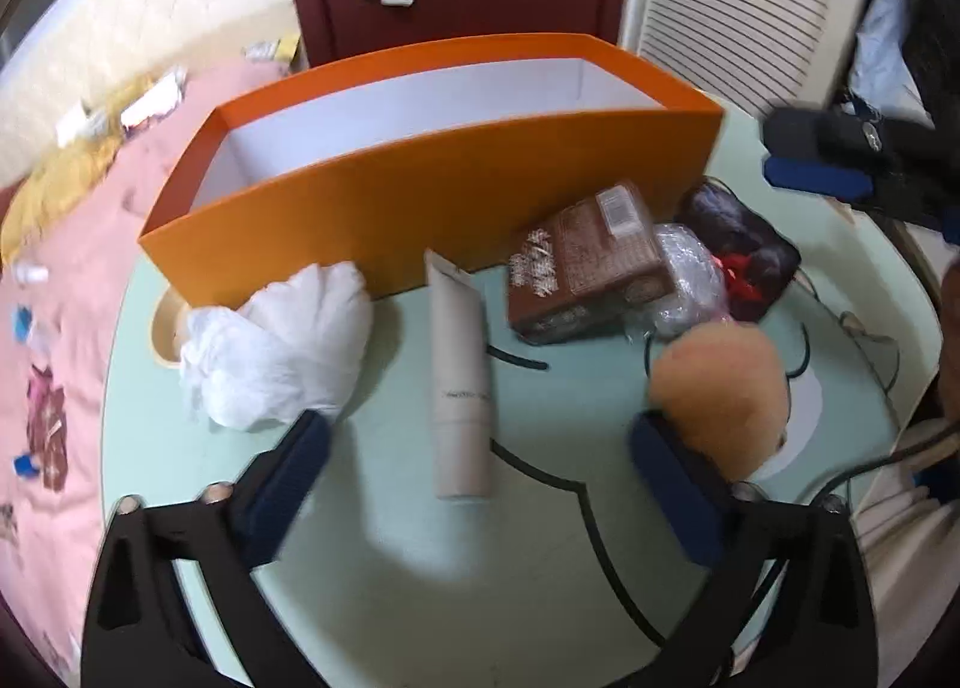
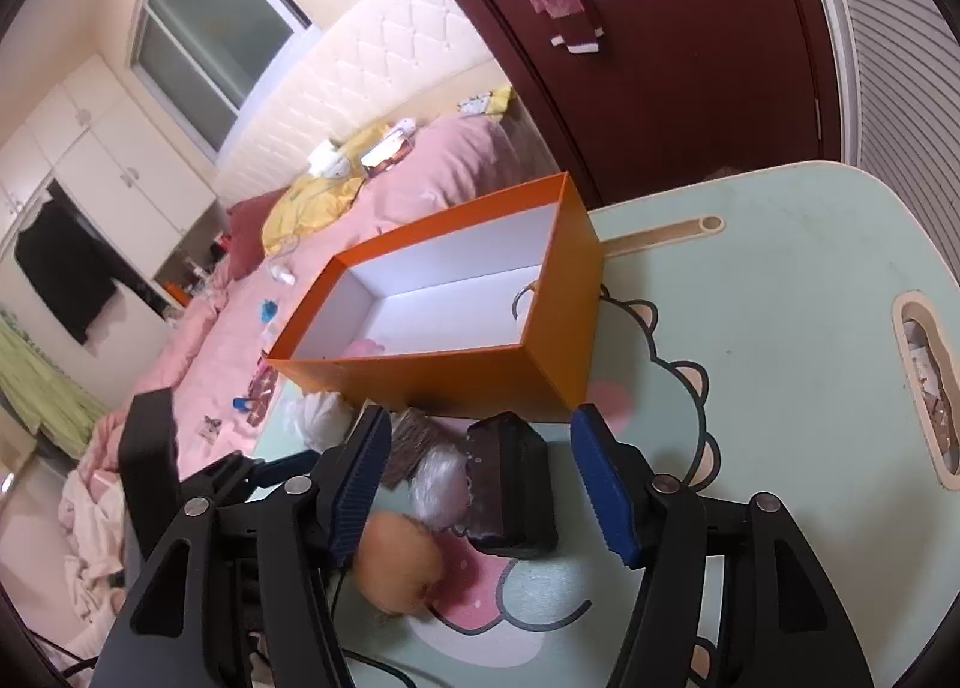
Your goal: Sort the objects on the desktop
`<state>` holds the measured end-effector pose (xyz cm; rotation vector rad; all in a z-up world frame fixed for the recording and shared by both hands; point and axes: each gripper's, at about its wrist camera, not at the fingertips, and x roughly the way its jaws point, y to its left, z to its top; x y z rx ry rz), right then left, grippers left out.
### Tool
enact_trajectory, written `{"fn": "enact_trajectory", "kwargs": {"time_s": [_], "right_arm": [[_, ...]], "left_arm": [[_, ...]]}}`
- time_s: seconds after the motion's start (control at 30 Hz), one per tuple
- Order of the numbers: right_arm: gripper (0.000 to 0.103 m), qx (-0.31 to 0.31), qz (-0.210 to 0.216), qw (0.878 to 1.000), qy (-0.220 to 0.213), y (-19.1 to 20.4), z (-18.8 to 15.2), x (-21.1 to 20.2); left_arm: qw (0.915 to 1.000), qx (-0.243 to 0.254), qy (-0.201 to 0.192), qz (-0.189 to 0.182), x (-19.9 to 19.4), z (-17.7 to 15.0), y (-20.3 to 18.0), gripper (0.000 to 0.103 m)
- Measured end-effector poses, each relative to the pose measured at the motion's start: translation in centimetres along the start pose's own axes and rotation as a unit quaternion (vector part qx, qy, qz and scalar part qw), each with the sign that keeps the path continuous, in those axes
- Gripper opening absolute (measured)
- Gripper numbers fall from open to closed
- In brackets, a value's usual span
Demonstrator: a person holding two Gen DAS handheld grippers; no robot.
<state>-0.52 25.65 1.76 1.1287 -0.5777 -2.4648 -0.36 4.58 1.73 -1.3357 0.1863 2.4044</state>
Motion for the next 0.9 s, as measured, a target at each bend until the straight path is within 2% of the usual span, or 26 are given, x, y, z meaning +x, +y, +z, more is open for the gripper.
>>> {"fn": "enact_trajectory", "kwargs": {"time_s": [0.07,0.3,0.43,0.5,0.53,0.63,0.77,0.9], "right_arm": [[0.069,0.004,-0.007,1.0,0.0,-0.1,0.0,0.2],[0.07,0.047,-0.033,0.998,0.008,-1.9,-0.3,1.2],[0.076,0.075,-0.068,0.995,0.019,-3.5,-1.0,2.2],[0.079,0.092,-0.059,0.994,-0.016,-4.1,-1.2,1.4],[0.08,0.099,-0.054,0.993,-0.02,-4.3,-1.2,1.2],[0.091,0.111,-0.027,0.992,-0.047,-4.5,-1.7,0.6],[0.092,0.086,-0.028,0.994,-0.064,-4.0,-2.3,0.3],[0.093,0.083,-0.02,0.994,-0.062,-4.1,-2.3,0.2]], "left_arm": [[0.9999,0.007,-0.008,0.008,0.1,-0.3,-0.5,0.103],[0.9995,0.013,-0.022,0.019,0.3,-0.8,-1.4,0.103],[0.9994,0.012,-0.024,0.021,0.0,-1.3,-1.6,0.103],[0.9994,0.013,-0.024,0.02,0.3,-1.2,-1.5,0.103],[0.9994,0.013,-0.024,0.02,0.3,-1.2,-1.4,0.103],[0.9994,0.013,-0.024,0.019,0.6,-1.0,-0.9,0.103],[0.9994,0.014,-0.025,0.018,0.6,-0.9,-0.8,0.103],[0.9994,0.014,-0.025,0.018,0.7,-0.8,-0.6,0.103]]}}
